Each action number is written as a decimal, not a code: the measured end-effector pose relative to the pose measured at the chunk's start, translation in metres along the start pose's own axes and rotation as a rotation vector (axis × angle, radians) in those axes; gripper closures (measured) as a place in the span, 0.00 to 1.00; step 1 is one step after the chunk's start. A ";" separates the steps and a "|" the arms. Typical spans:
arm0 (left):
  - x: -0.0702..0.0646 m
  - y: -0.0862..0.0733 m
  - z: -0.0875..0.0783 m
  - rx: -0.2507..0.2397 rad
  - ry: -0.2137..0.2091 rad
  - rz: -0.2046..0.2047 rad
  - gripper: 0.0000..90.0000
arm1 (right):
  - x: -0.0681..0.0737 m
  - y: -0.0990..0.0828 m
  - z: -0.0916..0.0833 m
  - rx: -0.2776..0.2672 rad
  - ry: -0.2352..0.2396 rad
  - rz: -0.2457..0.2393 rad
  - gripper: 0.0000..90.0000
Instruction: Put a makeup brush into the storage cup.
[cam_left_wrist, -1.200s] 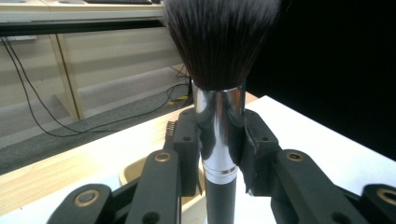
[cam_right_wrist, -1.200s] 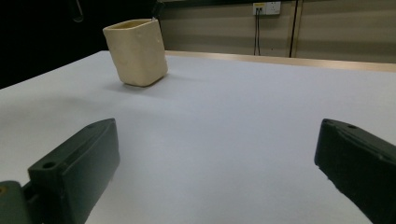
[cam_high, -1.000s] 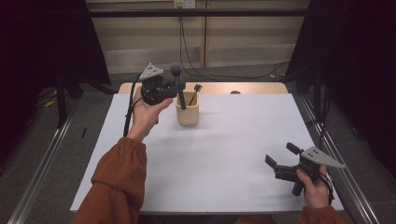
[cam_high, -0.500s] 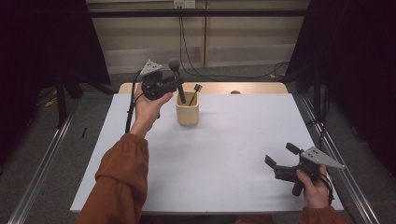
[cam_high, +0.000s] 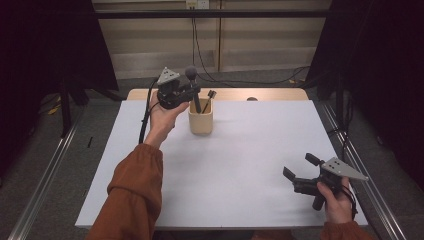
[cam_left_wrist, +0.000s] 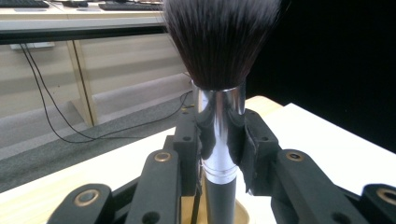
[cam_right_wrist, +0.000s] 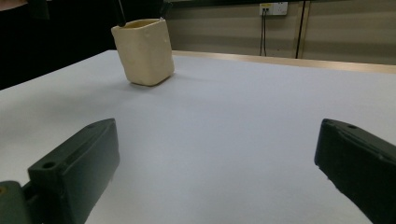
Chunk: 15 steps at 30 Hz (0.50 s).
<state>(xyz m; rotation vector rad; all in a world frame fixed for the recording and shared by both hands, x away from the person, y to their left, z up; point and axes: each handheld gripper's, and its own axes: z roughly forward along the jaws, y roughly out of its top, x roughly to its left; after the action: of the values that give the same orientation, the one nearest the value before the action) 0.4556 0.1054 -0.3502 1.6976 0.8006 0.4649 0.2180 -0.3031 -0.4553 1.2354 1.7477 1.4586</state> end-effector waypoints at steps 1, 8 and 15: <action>0.000 -0.001 0.000 -0.004 -0.002 0.000 0.79 | 0.000 0.000 0.000 0.000 0.001 0.001 0.00; 0.001 -0.002 0.002 -0.006 0.003 0.007 0.79 | 0.000 0.000 -0.001 -0.002 0.001 0.001 0.00; 0.003 -0.009 0.007 0.020 0.003 0.014 0.79 | 0.000 0.000 0.000 -0.004 0.002 0.000 0.00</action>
<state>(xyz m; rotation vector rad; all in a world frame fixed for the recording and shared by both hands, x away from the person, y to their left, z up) 0.4603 0.1037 -0.3617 1.7223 0.7991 0.4705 0.2176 -0.3034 -0.4553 1.2325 1.7457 1.4627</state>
